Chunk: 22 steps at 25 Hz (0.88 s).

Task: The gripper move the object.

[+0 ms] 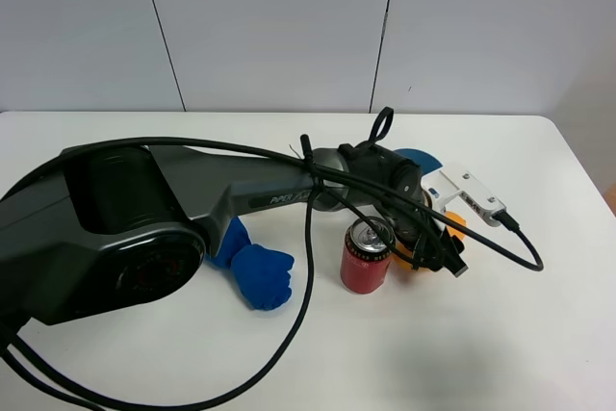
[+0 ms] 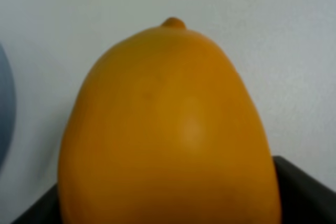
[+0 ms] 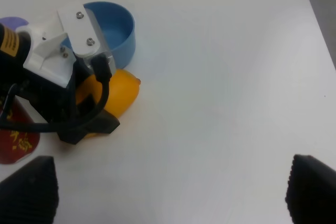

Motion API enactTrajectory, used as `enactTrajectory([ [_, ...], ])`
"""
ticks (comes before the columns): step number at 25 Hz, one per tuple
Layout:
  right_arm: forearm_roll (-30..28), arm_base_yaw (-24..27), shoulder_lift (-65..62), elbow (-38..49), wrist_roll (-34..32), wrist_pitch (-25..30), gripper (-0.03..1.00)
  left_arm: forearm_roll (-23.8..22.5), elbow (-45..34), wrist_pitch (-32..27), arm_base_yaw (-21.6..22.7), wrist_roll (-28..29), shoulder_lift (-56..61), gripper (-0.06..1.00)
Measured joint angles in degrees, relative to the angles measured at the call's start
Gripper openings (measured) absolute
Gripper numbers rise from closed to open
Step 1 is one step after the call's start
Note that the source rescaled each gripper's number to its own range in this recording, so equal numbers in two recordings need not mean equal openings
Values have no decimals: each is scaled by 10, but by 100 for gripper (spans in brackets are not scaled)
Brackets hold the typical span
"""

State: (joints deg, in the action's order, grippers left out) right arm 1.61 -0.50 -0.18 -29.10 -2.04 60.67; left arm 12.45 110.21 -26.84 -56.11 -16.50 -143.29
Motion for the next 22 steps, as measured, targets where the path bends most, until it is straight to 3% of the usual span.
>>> enactTrajectory([
  [1,0,0,0,0,0,0,100,0,0,0,0,0,0,12],
  [4,0,0,0,0,0,0,100,0,0,-3,0,0,5,76],
  [5,0,0,0,0,0,0,100,0,2,-7,0,0,11,88],
  [6,0,0,0,0,0,0,100,-2,7,-19,0,0,16,93],
  [9,0,0,0,0,0,0,100,-4,43,-78,1,0,40,99],
  [14,0,0,0,0,0,0,100,-16,163,-209,1,-8,102,100],
  [19,0,0,0,0,0,0,100,-109,304,-316,8,-51,186,100],
  [22,0,0,0,0,0,0,100,-155,351,-386,45,-56,231,100],
])
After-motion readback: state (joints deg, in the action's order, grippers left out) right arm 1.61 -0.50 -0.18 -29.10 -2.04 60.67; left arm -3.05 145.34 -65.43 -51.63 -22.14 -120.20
